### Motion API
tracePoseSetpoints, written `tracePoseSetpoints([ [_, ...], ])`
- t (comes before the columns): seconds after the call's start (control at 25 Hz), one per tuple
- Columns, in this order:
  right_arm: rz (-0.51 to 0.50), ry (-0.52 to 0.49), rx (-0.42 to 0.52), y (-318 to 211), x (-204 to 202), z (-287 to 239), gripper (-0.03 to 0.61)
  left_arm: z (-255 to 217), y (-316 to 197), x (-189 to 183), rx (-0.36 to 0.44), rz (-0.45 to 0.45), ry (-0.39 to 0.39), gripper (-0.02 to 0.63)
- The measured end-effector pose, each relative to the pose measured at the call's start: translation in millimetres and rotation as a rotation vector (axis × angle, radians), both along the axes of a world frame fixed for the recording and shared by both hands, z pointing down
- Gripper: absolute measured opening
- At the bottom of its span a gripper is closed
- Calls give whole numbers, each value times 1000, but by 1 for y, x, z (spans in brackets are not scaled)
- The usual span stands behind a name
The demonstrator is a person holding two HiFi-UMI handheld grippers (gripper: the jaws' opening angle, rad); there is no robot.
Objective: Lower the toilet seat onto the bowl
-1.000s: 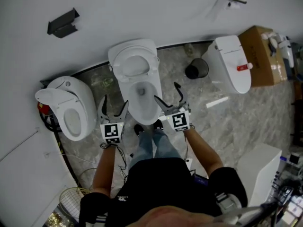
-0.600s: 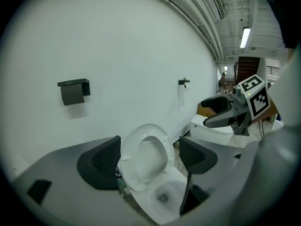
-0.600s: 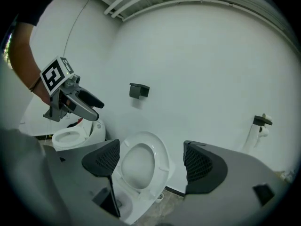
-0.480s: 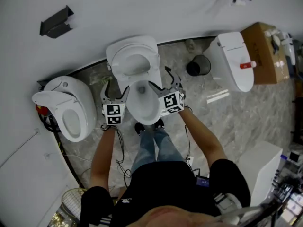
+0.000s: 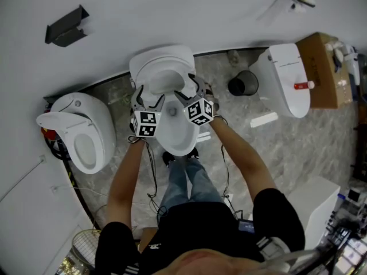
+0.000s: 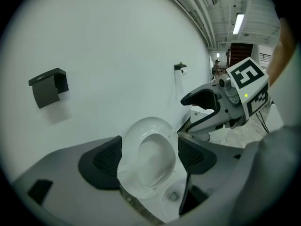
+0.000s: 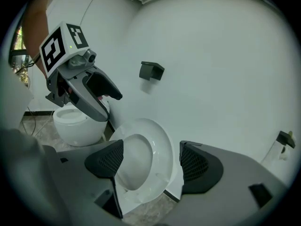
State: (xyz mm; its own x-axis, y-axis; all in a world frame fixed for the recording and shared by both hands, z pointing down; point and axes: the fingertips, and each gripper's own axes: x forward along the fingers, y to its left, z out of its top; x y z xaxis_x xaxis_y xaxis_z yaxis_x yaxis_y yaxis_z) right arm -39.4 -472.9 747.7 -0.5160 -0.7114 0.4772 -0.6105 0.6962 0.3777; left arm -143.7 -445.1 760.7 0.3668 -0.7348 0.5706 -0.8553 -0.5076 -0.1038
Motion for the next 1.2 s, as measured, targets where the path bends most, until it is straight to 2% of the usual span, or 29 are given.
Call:
tracePoseSetpoints([
  [0.28, 23, 42, -47, -49, -16, 28, 383, 33, -40, 6, -40, -20, 7, 373],
  [0.52, -42, 120, -40, -81, -29, 37, 356, 43, -77, 2, -24, -3, -63, 353],
  [0.72, -60, 170, -78, -99, -33, 53, 343, 52, -102, -3, -40, 0, -104, 335],
  [0.88, -44, 196, -92, -112, -28, 61, 292, 63, -115, -9, -62, 9, -141, 300],
  [1.08, -72, 235, -82, -112, -29, 68, 220, 70, -119, -15, -72, 0, -169, 255],
  [1.2, -68, 239, -82, -112, -28, 70, 218, 70, -121, -18, -73, 1, -188, 235],
])
